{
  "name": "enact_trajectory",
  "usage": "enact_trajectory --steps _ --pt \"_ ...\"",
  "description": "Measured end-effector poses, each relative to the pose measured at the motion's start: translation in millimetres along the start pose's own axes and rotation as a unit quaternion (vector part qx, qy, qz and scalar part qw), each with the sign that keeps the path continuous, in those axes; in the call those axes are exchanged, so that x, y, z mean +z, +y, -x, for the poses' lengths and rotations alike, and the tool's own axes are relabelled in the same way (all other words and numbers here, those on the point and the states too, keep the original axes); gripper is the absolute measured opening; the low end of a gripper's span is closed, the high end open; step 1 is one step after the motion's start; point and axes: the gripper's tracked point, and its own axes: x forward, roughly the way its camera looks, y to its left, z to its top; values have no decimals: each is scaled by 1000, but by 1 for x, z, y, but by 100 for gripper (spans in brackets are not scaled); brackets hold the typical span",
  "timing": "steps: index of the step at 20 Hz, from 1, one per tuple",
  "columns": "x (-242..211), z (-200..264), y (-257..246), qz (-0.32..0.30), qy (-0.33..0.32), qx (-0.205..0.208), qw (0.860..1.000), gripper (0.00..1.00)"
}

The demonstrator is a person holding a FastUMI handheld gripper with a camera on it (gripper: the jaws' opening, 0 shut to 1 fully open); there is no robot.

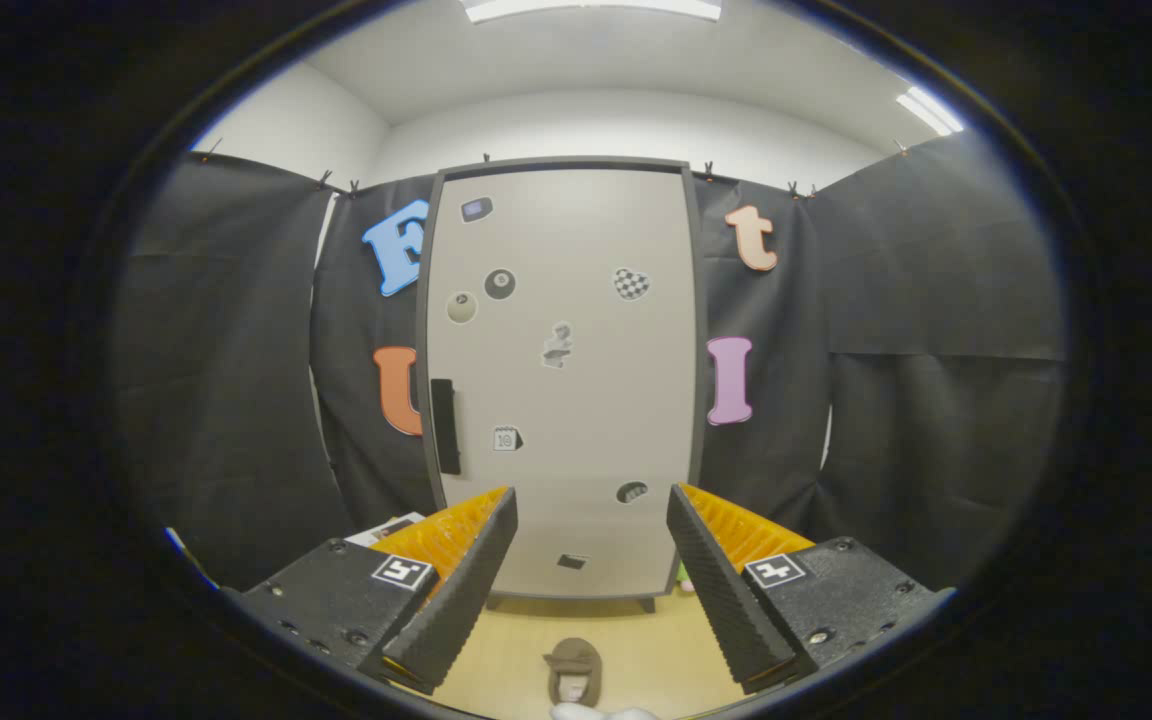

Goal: Open the shoe cabinet door, grab the shoes and put them into the shoe cabinet, then close the shoe cabinet door.

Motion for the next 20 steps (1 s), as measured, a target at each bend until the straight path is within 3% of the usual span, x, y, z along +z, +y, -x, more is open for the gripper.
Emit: enact_trajectory --steps 6,14,18,20 --pt "-7 -85 80 -12 8 44 999 98" --pt "-10 -193 142 2 18 57 998 96" --pt "-19 -225 156 -2 37 51 998 92" --pt "-22 -234 161 1 45 51 998 83"
